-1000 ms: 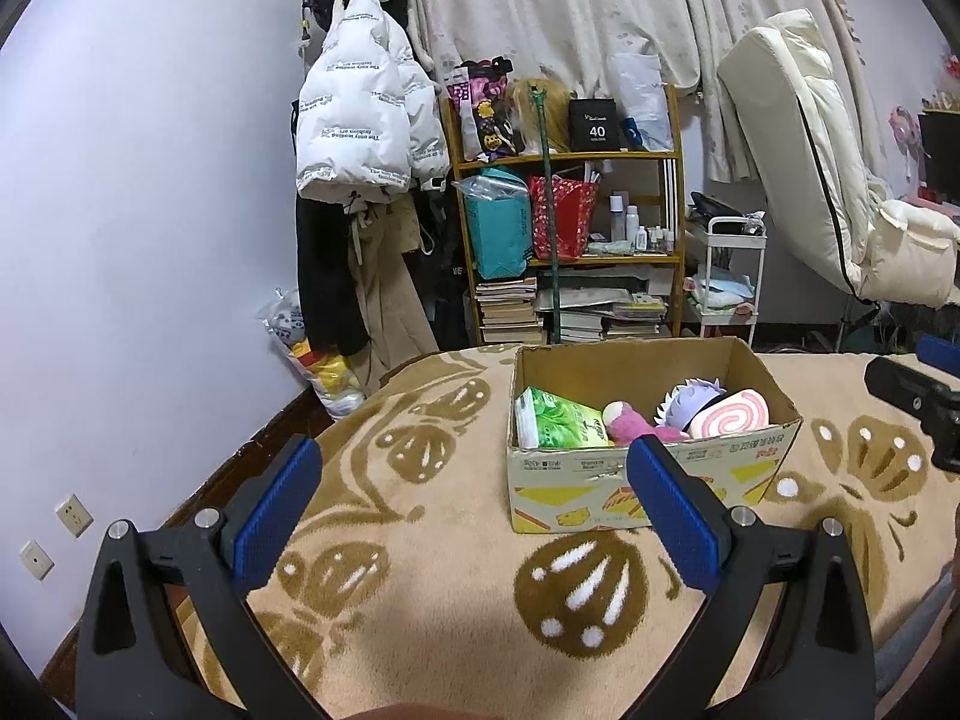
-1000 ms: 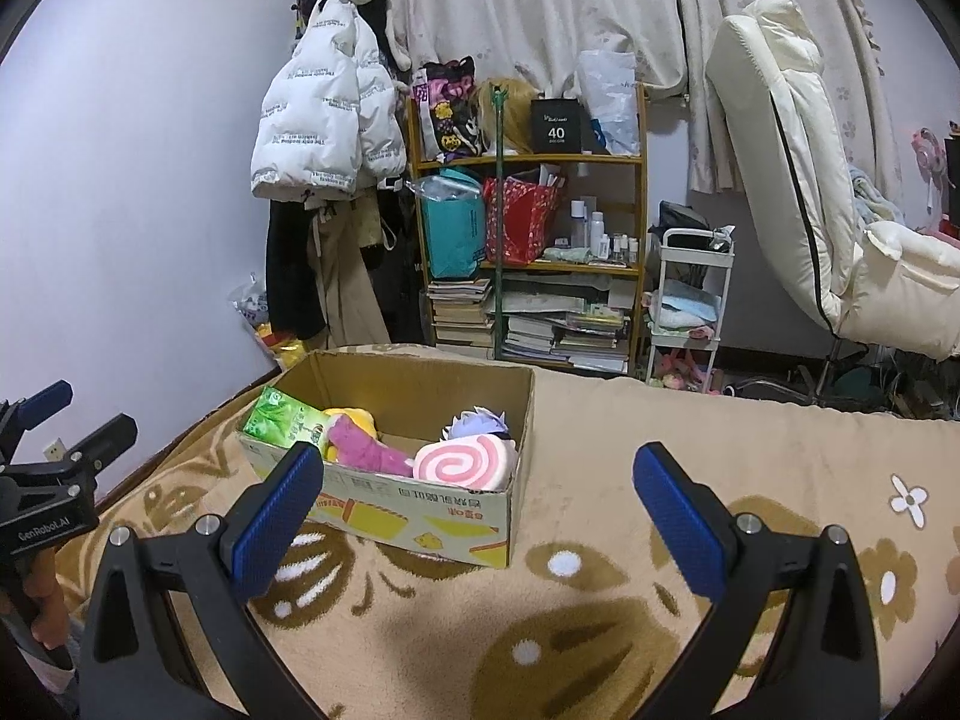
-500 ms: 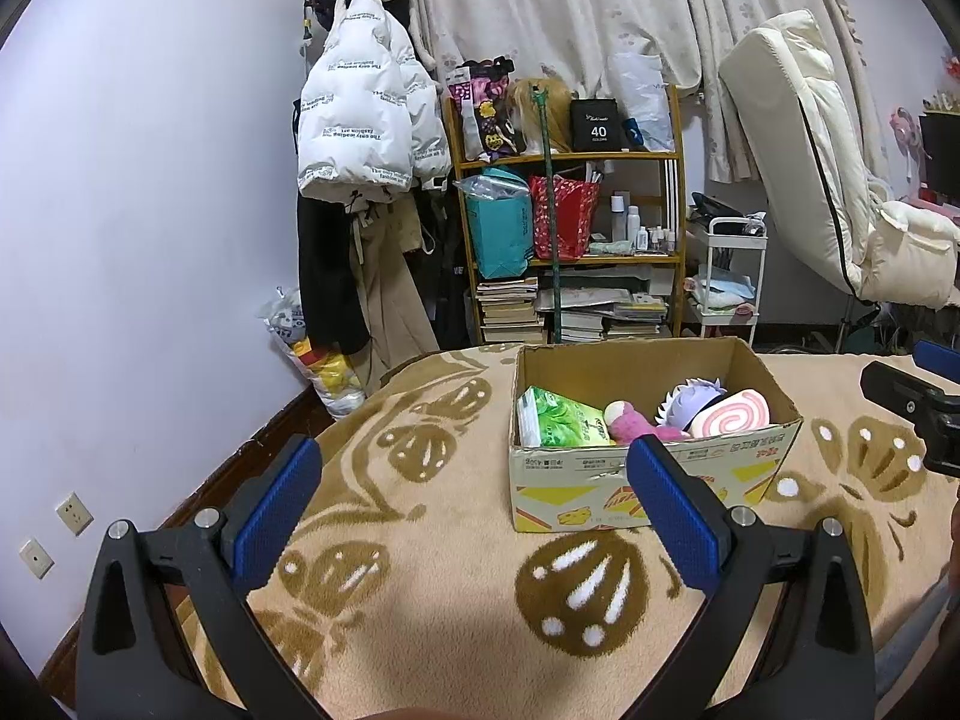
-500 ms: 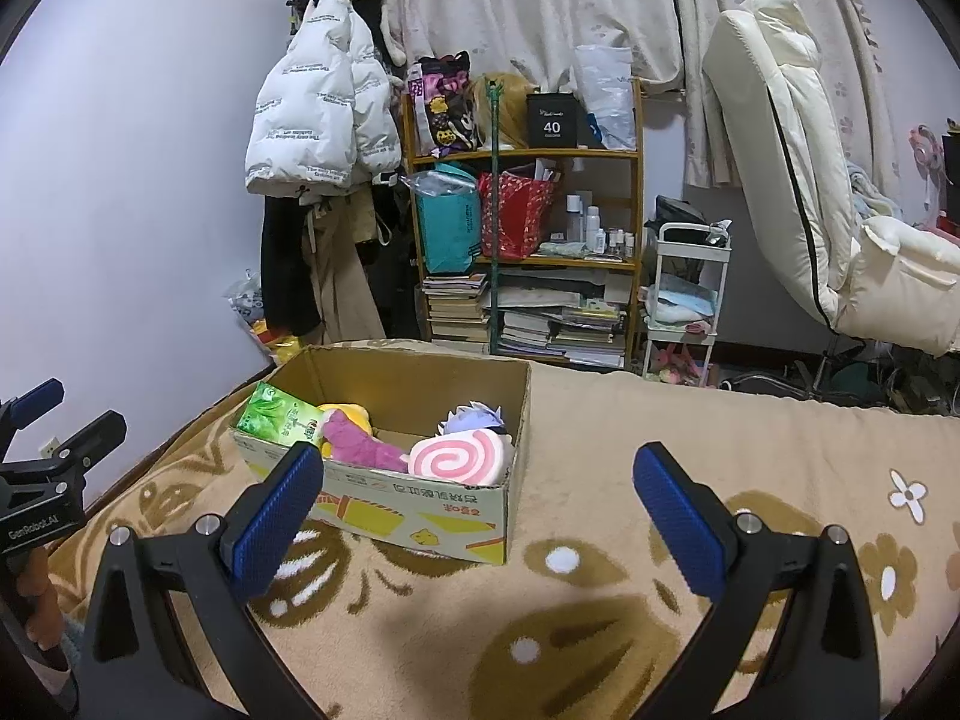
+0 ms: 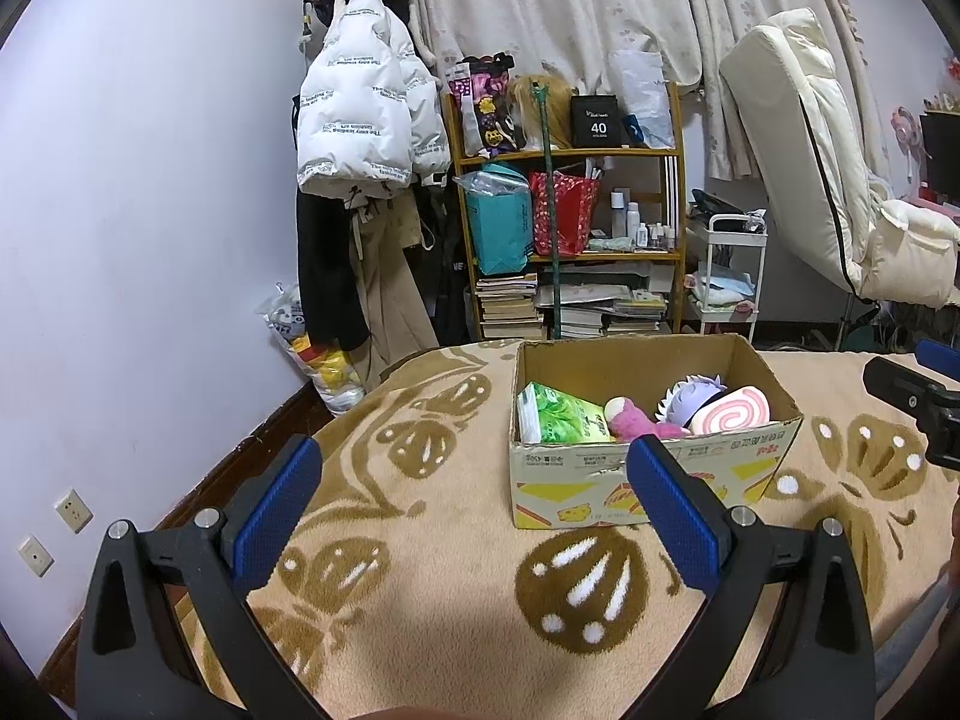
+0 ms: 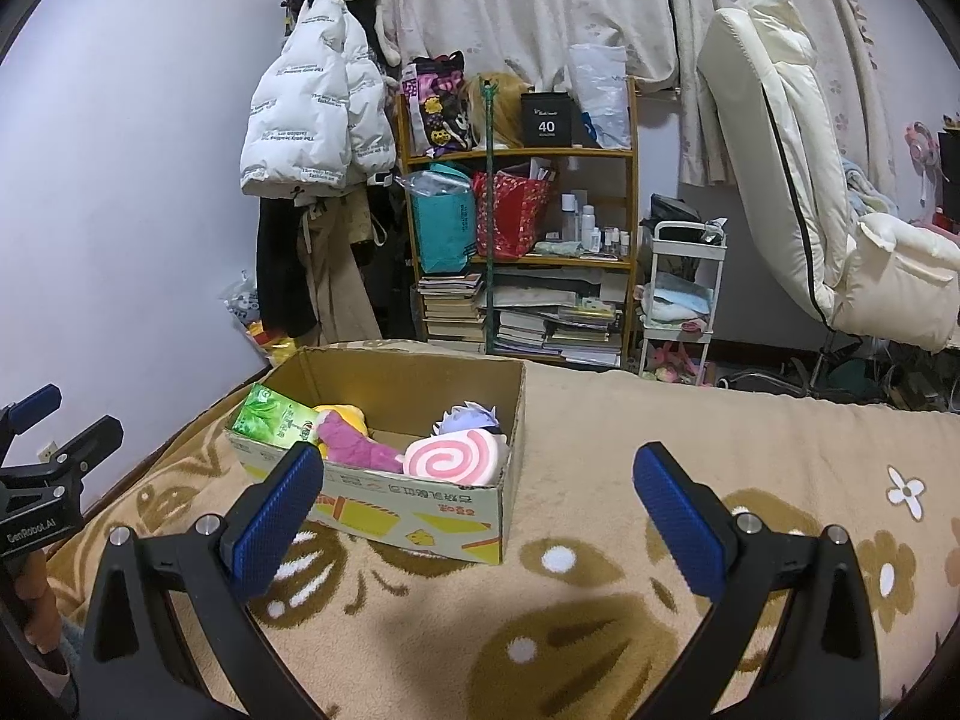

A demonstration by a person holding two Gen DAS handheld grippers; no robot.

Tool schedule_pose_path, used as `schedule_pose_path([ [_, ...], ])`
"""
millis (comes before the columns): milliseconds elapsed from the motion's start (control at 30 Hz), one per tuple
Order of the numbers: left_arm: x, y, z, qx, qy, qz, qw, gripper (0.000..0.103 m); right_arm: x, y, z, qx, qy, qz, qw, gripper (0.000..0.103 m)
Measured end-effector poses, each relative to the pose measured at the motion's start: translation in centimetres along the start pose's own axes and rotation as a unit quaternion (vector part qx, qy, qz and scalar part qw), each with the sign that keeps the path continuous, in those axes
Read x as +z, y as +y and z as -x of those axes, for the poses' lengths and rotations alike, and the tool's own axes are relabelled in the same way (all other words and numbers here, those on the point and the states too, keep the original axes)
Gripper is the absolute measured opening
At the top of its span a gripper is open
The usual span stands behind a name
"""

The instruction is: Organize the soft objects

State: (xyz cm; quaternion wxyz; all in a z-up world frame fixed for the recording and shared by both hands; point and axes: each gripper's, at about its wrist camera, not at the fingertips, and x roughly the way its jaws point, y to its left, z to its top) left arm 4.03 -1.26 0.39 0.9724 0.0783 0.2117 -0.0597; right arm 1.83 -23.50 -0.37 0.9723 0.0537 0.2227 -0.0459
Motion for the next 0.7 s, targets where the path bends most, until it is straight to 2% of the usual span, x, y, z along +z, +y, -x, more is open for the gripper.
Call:
schedule_pose_path([
  [700, -0.23, 0.01, -0.03, -0.001, 0.000, 0.003, 1.0000, 0.101, -0.09, -0.62, -0.01, -0.001, 0.002, -0.001, 1.000, 0.103],
])
